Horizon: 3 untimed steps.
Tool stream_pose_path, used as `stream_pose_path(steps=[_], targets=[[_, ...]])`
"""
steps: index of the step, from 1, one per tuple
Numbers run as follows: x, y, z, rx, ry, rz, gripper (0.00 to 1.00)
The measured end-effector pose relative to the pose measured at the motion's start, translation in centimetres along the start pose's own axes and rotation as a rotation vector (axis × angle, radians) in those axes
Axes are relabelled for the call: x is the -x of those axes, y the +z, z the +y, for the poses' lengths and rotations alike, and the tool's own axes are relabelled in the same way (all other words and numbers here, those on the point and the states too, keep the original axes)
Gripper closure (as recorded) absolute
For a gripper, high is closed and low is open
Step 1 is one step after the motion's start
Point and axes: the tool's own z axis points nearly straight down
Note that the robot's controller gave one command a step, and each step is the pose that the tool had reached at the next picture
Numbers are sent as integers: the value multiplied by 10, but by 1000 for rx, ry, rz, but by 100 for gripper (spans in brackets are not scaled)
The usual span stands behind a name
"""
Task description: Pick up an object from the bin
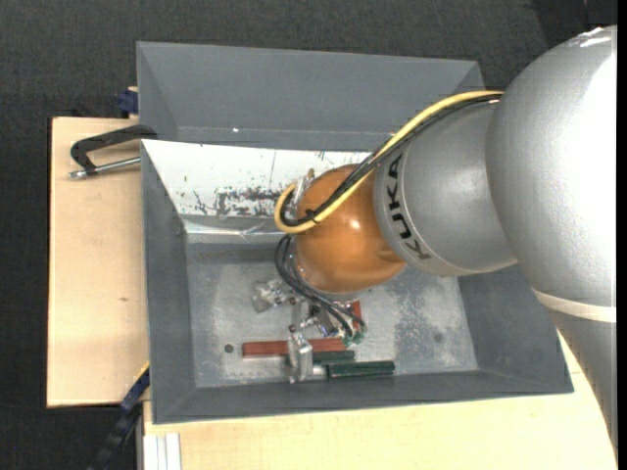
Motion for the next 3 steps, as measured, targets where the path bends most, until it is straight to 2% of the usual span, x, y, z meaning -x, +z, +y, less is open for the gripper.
stream_pose_path(steps=[1, 2, 3], targets=[[5, -23, 24, 1, -67, 6, 0], [-1, 3, 11, 3, -214, -2, 100], [-1, 4, 10, 1, -212, 0, 0]])
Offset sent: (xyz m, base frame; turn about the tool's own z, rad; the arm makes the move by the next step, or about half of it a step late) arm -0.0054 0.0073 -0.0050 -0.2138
